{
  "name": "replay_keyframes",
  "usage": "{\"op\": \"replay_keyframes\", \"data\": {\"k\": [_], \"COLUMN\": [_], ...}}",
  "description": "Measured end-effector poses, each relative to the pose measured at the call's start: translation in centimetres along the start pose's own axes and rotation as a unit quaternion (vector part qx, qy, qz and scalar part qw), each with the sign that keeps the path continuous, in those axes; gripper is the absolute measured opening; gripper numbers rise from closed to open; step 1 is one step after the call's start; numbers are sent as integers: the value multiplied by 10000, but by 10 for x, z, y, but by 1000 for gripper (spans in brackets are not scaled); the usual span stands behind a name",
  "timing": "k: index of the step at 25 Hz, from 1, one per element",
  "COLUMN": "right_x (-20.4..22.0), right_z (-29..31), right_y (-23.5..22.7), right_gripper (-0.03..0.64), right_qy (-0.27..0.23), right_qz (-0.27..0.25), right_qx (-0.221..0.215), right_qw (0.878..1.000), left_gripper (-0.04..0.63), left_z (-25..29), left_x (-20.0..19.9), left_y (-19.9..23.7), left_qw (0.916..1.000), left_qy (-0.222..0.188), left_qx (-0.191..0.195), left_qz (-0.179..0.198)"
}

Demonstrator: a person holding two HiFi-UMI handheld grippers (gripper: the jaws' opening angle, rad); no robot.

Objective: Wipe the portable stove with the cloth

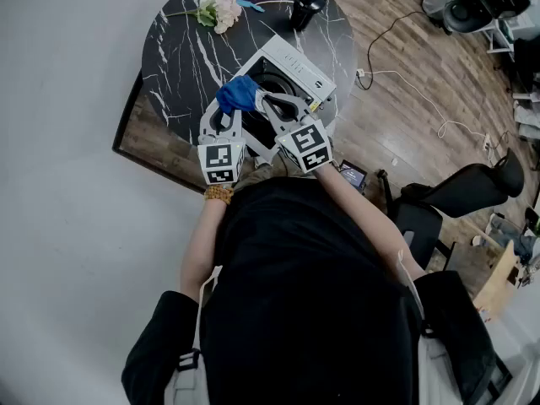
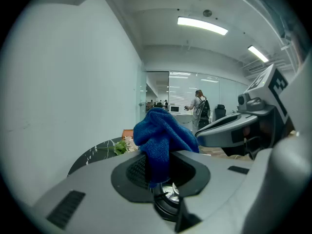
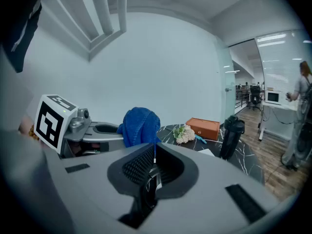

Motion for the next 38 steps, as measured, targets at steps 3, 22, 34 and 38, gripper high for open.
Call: {"op": "replay_keyframes", "data": {"k": [3, 22, 34, 38], "right_x": [2, -10, 49, 64], "right_z": [6, 2, 119, 161], "right_y": [-1, -7, -141, -143], "right_gripper": [14, 192, 69, 67], "right_qy": [115, -452, 1428, 2015], "right_qz": [-116, 306, -3194, -4182], "right_qx": [-146, -4866, -4010, -3668], "right_qw": [9998, 8719, 8466, 8062], "left_gripper": [67, 67, 151, 156], "left_z": [-2, -12, -22, -15], "left_x": [1, 15, 139, 157], "left_y": [6, -94, -114, -108], "left_qw": [9997, 9877, 9242, 9143], "left_qy": [-12, -214, 1914, 2299], "left_qx": [-216, -1547, -3219, -3223], "left_qz": [-125, 21, -742, -858]}}
Point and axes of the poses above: the fingertips, and each gripper's own axes: z forward along the fingers, y to its left, x out of its underside, the point moved 5 cm from there along -z, backward along the fingers, and after that the axes turned 14 degrees about -z, right-handed, at the moved point
